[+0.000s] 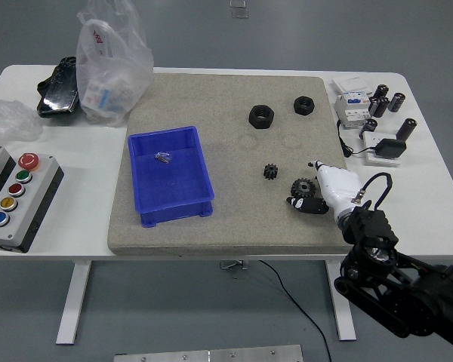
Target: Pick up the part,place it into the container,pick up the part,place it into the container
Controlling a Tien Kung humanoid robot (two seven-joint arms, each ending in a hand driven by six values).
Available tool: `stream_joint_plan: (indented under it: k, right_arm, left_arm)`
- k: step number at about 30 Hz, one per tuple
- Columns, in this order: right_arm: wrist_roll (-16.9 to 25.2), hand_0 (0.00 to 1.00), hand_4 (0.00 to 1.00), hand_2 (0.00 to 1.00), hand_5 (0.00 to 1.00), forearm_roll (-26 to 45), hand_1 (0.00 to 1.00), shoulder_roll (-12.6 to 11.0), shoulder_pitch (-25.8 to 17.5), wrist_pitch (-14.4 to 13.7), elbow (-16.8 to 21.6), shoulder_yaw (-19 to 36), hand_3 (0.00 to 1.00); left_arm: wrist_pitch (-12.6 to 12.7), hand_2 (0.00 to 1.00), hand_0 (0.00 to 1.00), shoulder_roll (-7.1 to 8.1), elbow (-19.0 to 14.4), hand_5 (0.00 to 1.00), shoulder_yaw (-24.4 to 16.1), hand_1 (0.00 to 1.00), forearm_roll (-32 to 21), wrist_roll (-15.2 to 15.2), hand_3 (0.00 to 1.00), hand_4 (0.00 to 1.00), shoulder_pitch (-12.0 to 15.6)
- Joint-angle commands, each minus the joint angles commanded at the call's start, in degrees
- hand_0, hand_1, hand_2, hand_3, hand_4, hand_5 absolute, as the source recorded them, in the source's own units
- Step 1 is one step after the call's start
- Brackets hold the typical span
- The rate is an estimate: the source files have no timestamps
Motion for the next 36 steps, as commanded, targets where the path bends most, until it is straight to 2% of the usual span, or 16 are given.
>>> stream_joint_plan:
  k: [4,5,10,11,14,19,24,28,34,35,36]
  right_arm:
    - [0.0,0.366,0.423,0.447,0.179,0.1,0.496,0.0,0.4,-1.2,-0.6,-1.1,0.639]
    - [0.0,0.339,0.376,0.337,0.164,0.1,0.446,0.1,0.6,-1.5,-0.8,-1.5,0.533]
    - [0.0,0.339,0.376,0.337,0.164,0.7,0.446,0.0,0.9,-2.0,-1.6,-3.0,0.533]
    - [0.0,0.335,0.346,0.295,0.157,0.7,0.433,0.0,0.9,-2.1,-1.6,-3.2,0.463]
    - [0.0,0.335,0.346,0.295,0.157,0.4,0.433,-0.2,1.0,-2.7,-1.4,-3.2,0.463]
    - [0.0,0.329,0.323,0.278,0.159,-0.4,0.43,-1.2,1.7,-4.1,1.1,-3.3,0.454]
    - [0.0,0.325,0.315,0.271,0.165,-0.3,0.428,-1.8,5.3,-5.4,5.1,-5.2,0.445]
    - [0.0,0.325,0.315,0.271,0.165,1.2,0.428,-0.7,8.8,-6.9,7.3,-7.5,0.445]
    - [0.8,0.328,0.317,0.27,0.164,8.0,0.432,3.5,15.1,-12.7,8.0,-13.2,0.446]
    - [1.7,0.405,0.379,0.347,0.084,9.3,0.456,4.1,16.0,-13.7,7.9,-14.1,0.461]
    - [2.7,0.405,0.379,0.347,0.084,10.6,0.456,4.8,16.9,-14.5,7.7,-15.1,0.461]
  left_arm:
    - [0.0,0.71,0.793,0.01,0.0,0.567,0.0,0.746,0.0,0.0,0.764,0.851,0.0]
    - [0.0,0.71,0.792,0.02,0.0,0.566,0.0,0.745,0.0,0.0,0.764,0.85,0.0]
    - [-0.1,0.71,0.792,0.02,0.0,0.566,0.0,0.745,0.0,0.0,0.764,0.85,0.0]
    - [-0.1,0.709,0.791,0.02,0.0,0.566,0.0,0.745,0.0,0.0,0.763,0.85,0.0]
    - [-0.1,0.709,0.791,0.0,0.0,0.566,0.0,0.745,0.0,0.0,0.763,0.85,0.0]
    - [0.0,0.709,0.791,-0.01,0.0,0.566,-0.1,0.744,0.0,0.0,0.763,0.85,0.0]
    - [0.0,0.709,0.791,0.03,0.0,0.564,-0.2,0.744,0.1,0.1,0.762,0.848,-0.1]
    - [0.0,0.709,0.791,0.01,0.0,0.564,-0.1,0.744,0.1,0.1,0.762,0.848,-0.2]
    - [0.0,0.708,0.791,-0.04,0.0,0.564,-0.2,0.744,0.3,0.4,0.763,0.847,-0.1]
    - [0.0,0.708,0.791,-0.06,0.0,0.562,-0.3,0.744,0.3,0.5,0.762,0.847,-0.1]
    - [0.0,0.708,0.791,-0.08,0.0,0.562,-0.3,0.744,0.4,0.6,0.762,0.847,-0.1]
